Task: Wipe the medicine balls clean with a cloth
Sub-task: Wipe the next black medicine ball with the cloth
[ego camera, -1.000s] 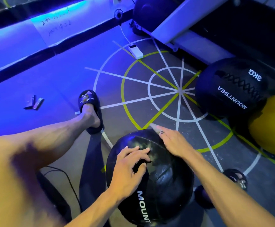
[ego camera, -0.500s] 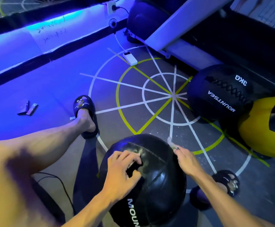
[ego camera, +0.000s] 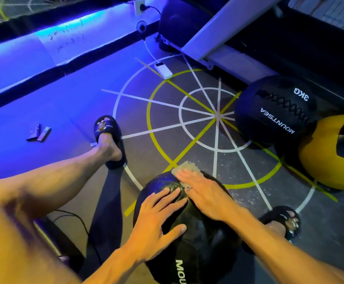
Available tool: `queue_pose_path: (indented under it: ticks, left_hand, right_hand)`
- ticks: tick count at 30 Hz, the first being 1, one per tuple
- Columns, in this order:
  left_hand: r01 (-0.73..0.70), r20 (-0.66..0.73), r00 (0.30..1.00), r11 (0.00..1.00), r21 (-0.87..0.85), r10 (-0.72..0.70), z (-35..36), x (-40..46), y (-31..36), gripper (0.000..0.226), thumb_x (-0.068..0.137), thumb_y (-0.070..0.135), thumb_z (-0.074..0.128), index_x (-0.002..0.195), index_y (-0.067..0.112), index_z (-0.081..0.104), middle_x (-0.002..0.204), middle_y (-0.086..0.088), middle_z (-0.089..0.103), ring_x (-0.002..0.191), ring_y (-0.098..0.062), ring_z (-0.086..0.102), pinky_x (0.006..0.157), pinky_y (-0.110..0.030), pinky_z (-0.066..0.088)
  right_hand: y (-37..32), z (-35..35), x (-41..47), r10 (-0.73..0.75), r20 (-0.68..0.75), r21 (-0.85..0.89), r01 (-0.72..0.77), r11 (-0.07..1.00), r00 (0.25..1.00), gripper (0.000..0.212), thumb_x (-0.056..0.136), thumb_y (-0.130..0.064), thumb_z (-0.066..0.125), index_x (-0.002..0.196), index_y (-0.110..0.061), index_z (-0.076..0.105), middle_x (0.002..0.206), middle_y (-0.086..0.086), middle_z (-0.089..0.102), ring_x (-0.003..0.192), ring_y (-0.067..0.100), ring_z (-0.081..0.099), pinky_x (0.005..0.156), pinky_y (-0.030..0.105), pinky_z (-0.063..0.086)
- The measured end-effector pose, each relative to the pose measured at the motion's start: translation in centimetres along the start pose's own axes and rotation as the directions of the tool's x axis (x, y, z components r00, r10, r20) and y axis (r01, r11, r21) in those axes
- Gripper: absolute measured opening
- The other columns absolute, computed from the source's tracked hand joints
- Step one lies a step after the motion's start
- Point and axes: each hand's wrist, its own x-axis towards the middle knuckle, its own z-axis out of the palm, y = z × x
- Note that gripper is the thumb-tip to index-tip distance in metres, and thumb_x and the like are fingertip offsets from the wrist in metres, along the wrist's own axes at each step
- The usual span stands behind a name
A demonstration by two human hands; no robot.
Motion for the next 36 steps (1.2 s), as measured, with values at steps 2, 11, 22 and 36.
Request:
queue_pose_path:
  ticks: [2,11,22,36]
  left_hand:
    - [-0.012,0.031,0.999,1.000,-0.006,0.012,0.1,0.4,0.1,0.056,0.099,0.064,0.054,0.151,0.049,0.042,0.164,0.030,0.023,0.156,-0.004,0.012,0.126,-0.050,0.015]
    - [-0.013,0.056,0.998,1.000,-0.014,0.014,1.2,1.2,0.4,0.052,0.100,0.064,0.052,0.148,0.046,0.048,0.162,0.033,0.023,0.155,0.001,0.007,0.126,-0.035,-0.001]
    - [-0.055,0.188,0.980,0.997,-0.050,0.063,0.3,2.0,0.3,0.050,0.101,0.063,0.048,0.150,0.052,0.043,0.161,0.032,0.028,0.154,0.001,0.009,0.126,-0.036,0.001]
    - [-0.023,0.050,0.998,0.977,-0.212,0.035,-0.6,1.4,-1.1,0.046,0.097,0.052,0.066,0.140,0.036,0.062,0.155,0.030,0.041,0.148,0.005,0.032,0.122,-0.025,0.024]
  right_hand:
    - [1.9,-0.8,0.6,-0.021,0.037,-0.018,0.022,1.000,0.999,0.053,0.104,-0.028,0.029,0.156,-0.023,0.037,0.161,-0.010,0.031,0.149,0.003,0.025,0.124,0.023,0.014]
    - [-0.6,-0.3,2.9,-0.020,0.130,0.008,0.019,1.000,0.991,0.052,0.101,-0.027,0.031,0.150,-0.023,0.048,0.157,-0.008,0.043,0.146,0.006,0.034,0.122,0.026,0.021]
    - [-1.5,-1.3,7.1,0.051,0.329,-0.034,-0.042,0.999,0.943,0.036,0.106,-0.021,0.036,0.126,-0.007,0.062,0.135,0.008,0.062,0.125,0.023,0.052,0.107,0.038,0.034]
    - [2.6,-2.8,7.1,0.294,0.219,-0.103,-0.278,0.955,0.930,0.036,0.105,-0.027,0.041,0.129,-0.028,0.067,0.142,-0.012,0.059,0.133,0.018,0.050,0.105,0.030,0.036]
